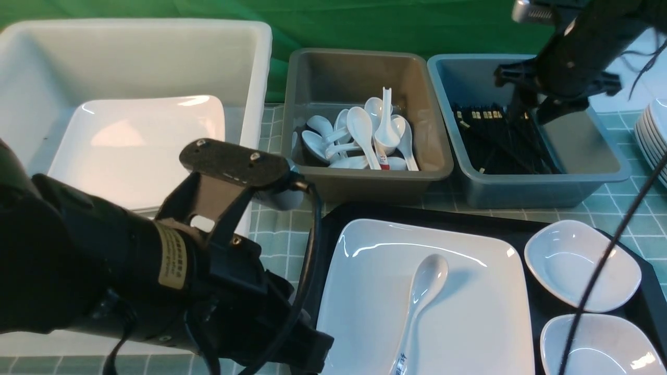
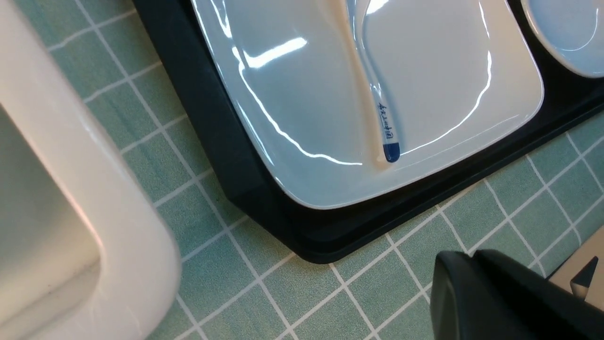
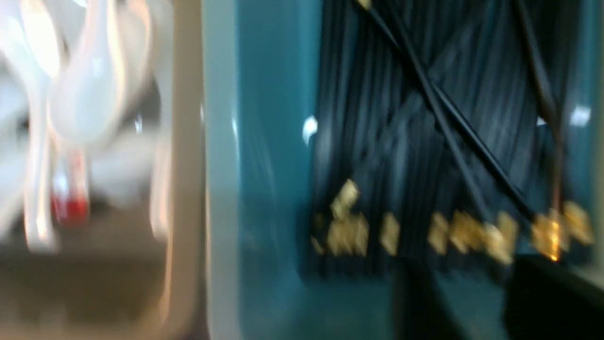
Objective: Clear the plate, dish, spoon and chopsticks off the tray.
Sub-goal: Use the left arm to grab a soup spoon from the plate
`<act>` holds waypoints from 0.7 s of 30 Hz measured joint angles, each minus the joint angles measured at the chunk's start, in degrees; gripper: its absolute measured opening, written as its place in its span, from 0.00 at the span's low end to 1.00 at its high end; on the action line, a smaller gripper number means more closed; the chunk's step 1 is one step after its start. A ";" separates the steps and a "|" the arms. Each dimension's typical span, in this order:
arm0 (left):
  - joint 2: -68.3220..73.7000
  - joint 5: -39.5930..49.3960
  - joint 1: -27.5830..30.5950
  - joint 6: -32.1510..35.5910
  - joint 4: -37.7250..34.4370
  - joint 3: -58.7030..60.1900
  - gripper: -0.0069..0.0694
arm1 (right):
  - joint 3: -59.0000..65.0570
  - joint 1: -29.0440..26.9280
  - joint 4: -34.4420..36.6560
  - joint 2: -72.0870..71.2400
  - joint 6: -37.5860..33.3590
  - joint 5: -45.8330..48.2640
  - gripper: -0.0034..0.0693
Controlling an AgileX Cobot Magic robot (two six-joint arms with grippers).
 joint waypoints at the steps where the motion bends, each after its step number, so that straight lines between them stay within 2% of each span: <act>1: 0.62 -0.06 0.00 0.00 0.00 -0.40 0.10 | -0.03 -0.04 -0.51 -1.87 -0.98 2.34 0.24; 2: 0.64 -0.06 0.00 0.00 0.00 -0.51 0.10 | -0.03 -0.04 -0.70 -2.92 -1.69 2.81 0.22; 3: 2.44 -0.06 0.00 0.46 0.00 -1.72 0.10 | 0.41 -0.11 -1.64 -7.75 -2.83 4.42 0.13; 5: 5.94 0.13 0.00 0.83 -0.17 -4.72 0.10 | 3.01 -0.11 -2.66 -15.49 -3.84 4.47 0.09; 11: 18.15 1.96 0.00 3.30 -3.04 -14.18 0.10 | 17.54 -0.11 -3.04 -36.42 -4.14 4.47 0.07; 13: 25.84 5.36 0.00 5.02 -4.72 -18.19 0.12 | 28.96 -0.11 -3.15 -47.03 -3.85 4.22 0.07; 19: 37.65 8.63 0.00 6.08 -5.28 -23.14 0.28 | 48.26 -0.11 -3.26 -60.47 -1.69 2.06 0.07; 21: 41.28 8.54 0.00 6.74 -5.26 -24.18 0.40 | 53.28 -0.11 -3.26 -63.87 -1.05 1.10 0.07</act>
